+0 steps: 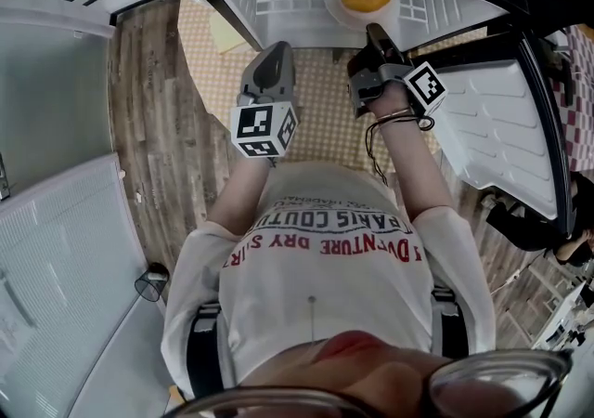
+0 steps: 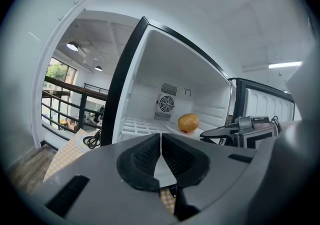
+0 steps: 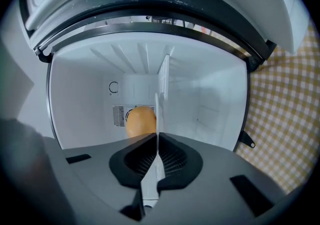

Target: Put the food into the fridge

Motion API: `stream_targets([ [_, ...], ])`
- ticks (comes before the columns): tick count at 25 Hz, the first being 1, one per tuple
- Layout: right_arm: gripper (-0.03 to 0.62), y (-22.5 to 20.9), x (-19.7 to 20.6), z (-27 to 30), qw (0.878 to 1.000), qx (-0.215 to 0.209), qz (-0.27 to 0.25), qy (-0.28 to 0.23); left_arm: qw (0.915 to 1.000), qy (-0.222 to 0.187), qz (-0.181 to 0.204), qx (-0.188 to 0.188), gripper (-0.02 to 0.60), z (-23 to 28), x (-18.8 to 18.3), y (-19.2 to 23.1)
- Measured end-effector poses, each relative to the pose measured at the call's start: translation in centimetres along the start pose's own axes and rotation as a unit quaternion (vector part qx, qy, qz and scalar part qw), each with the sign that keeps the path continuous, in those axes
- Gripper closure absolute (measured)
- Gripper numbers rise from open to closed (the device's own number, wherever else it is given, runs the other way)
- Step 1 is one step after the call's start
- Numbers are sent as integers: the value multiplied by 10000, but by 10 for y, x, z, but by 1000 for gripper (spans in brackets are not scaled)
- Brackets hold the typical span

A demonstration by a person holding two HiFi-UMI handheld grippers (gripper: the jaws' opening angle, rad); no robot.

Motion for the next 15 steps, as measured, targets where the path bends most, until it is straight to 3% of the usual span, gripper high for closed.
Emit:
stream_targets([
  [15, 562, 2, -8, 23, 9993, 330, 142, 46, 9999, 161, -19, 10, 554, 13, 10, -2],
])
Point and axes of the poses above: the fingertips, and each gripper's own axes: z forward along the fingers, y to its left, x out of its underside, the point moved 3 cm from there along -z, backward along the fingers, and after that the axes turned 14 degrees about y, right-handed, at the moved point
